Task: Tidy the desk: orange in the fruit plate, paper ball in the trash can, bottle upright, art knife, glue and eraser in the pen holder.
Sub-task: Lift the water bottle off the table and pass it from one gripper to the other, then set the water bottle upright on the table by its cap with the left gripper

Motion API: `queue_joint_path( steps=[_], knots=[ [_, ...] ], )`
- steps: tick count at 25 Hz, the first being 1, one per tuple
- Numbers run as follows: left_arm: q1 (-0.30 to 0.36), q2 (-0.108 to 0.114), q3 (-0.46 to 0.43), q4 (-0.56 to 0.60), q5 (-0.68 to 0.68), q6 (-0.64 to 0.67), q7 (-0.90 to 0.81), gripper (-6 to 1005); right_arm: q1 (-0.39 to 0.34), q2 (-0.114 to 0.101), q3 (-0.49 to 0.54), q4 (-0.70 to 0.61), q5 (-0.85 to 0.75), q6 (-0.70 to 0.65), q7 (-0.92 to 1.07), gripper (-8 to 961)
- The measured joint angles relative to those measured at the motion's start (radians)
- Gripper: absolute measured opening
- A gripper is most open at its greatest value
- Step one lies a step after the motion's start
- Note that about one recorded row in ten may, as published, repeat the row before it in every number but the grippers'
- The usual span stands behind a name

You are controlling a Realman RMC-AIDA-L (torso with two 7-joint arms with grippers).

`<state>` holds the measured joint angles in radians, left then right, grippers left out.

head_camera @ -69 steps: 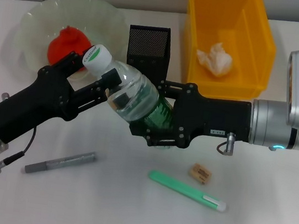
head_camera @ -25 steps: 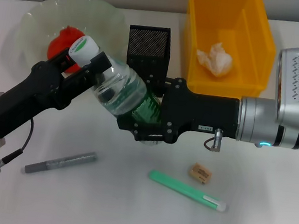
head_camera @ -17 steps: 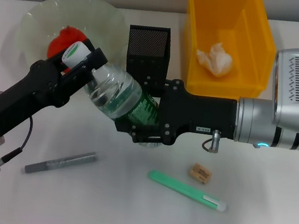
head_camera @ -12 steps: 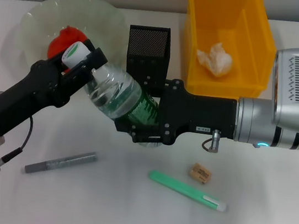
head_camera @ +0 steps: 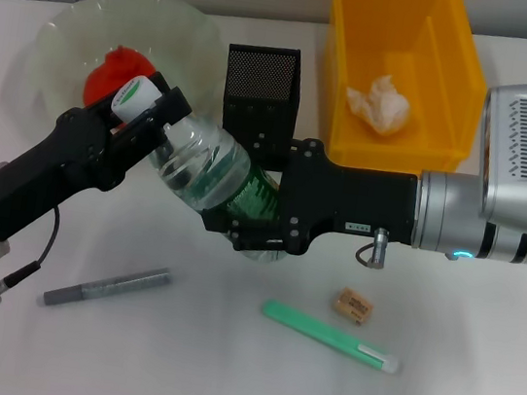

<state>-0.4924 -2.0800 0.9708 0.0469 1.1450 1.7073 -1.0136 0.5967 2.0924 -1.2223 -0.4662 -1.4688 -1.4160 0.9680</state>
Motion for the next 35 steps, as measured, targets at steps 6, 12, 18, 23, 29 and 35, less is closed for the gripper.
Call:
queue_joint_path(
  steps=[6, 12, 18, 23, 29, 35],
  knots=[
    [-0.002, 0.0, 0.001, 0.004, 0.004, 0.006, 0.001, 443, -0.008, 0.0, -0.024, 0.0, 0.008, -0.009, -0.021, 812],
    [-0.005, 0.0, 0.001, 0.005, 0.005, 0.013, 0.001, 442, -0.014, 0.0, -0.066, 0.016, 0.03, -0.014, -0.053, 814],
    [-0.006, 0.0, 0.001, 0.017, 0.003, 0.021, 0.001, 441, -0.018, -0.001, -0.063, 0.018, 0.053, -0.037, -0.051, 815],
    [-0.006, 0.0, 0.004, 0.018, 0.006, 0.02, 0.01, 443, -0.028, -0.005, -0.057, 0.015, 0.065, -0.06, -0.047, 818],
    [-0.004, 0.001, 0.006, 0.038, 0.016, 0.02, 0.01, 443, -0.042, -0.007, -0.053, 0.009, 0.068, -0.063, -0.045, 825],
    [-0.003, 0.002, 0.014, 0.054, 0.018, 0.02, 0.033, 442, -0.06, -0.008, -0.046, 0.001, 0.075, -0.068, -0.033, 825]
  ],
)
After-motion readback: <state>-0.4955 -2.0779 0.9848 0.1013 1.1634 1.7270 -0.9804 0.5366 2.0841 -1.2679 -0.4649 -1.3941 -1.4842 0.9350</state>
